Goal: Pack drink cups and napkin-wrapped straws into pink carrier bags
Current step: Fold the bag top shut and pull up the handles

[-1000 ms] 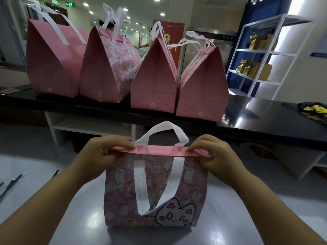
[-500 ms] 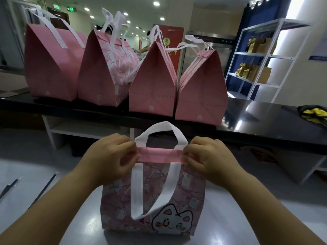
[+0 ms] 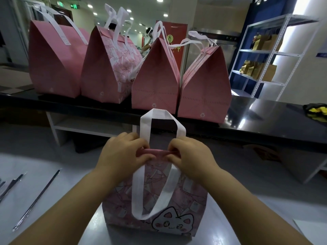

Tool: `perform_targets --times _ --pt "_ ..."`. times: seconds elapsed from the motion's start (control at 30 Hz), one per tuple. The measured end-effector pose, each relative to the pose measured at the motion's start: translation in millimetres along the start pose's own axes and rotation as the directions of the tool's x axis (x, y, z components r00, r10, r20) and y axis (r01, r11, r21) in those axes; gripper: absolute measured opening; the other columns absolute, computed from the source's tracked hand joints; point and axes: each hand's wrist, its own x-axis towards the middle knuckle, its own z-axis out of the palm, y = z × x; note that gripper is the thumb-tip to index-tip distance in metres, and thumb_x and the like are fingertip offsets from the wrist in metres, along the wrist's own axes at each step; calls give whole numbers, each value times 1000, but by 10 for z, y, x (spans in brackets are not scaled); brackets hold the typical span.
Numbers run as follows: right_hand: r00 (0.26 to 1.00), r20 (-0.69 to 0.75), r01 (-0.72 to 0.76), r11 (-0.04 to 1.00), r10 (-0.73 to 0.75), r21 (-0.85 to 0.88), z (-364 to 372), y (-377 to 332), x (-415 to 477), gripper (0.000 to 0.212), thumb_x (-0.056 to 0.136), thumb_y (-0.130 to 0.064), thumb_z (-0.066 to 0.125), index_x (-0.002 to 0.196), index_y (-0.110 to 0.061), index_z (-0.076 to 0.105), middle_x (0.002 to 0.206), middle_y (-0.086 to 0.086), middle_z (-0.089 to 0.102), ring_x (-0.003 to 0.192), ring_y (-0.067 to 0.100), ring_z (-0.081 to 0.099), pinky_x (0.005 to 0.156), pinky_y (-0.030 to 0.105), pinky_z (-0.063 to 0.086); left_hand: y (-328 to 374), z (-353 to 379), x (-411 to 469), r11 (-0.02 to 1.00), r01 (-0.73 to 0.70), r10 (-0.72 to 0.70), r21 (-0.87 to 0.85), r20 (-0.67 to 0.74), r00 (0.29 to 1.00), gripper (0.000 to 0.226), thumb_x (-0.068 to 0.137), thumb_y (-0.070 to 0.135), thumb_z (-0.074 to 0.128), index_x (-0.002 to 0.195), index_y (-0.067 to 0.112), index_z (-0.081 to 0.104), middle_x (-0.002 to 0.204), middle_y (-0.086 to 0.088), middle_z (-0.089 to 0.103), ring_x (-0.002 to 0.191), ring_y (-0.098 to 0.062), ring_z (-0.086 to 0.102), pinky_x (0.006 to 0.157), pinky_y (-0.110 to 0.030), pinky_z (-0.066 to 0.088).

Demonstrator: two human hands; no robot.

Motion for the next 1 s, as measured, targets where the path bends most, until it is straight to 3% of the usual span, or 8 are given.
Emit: perform_targets --times 0.17,0.3,0.4,0.53,0.67,0.9,1.0 --pt "1000 29 -1 1000 1 -3 -45 77 -60 26 90 -47 55 102 -24 60 96 -9 57 87 12 51 72 29 44 -49 -32 3 997 8 -6 -73 21 1000 47 70 69 44 72 27 66 65 15 52 58 -5 44 52 -16 30" --pt "994 44 -99 992 103 -72 -121 218 -123 39 83 -62 52 91 -24 57 87 -10 52 79 10 48 65 27 43 -94 -74 3 980 148 -137 -132 85 987 51 65 73 50 80 29 69 75 18 54 67 -2 50 57 -19 42" --pt "991 67 -122 992 120 27 -160 272 -179 26 84 -50 62 88 -24 60 85 -10 54 79 11 50 71 30 48 -90 -106 4 973 179 -159 -146 137 978 36 68 59 65 85 27 69 77 18 56 69 -2 52 64 -23 48" --pt "985 89 -164 949 146 269 -193 323 -257 4 84 -22 69 86 -25 67 86 -12 60 81 6 57 78 30 53 -128 -172 -5 950 206 -157 -235 209 965 18 75 33 74 90 24 73 79 19 61 74 0 56 67 -17 46" --pt "976 113 -218 892 189 397 -219 445 -345 31 85 1 62 90 -28 72 88 -14 65 84 1 63 77 26 57 -187 -214 -63 923 236 -171 -305 226 959 15 79 18 72 91 27 74 86 16 65 80 -1 60 69 -14 45" --pt "952 79 -302 874 295 380 -169 547 -505 13 86 -17 68 85 -30 68 83 -12 67 82 5 62 77 33 56 -201 -286 -210 853 337 -255 -398 246 935 27 82 17 67 79 43 64 83 17 64 78 -2 61 61 -9 44" --pt "952 81 -303 869 295 392 -189 525 -550 22 88 -10 63 86 -31 67 84 -13 67 82 3 63 77 27 55 -173 -323 -277 845 337 -250 -415 251 935 40 85 8 62 82 48 61 80 24 65 85 11 59 57 -1 44"
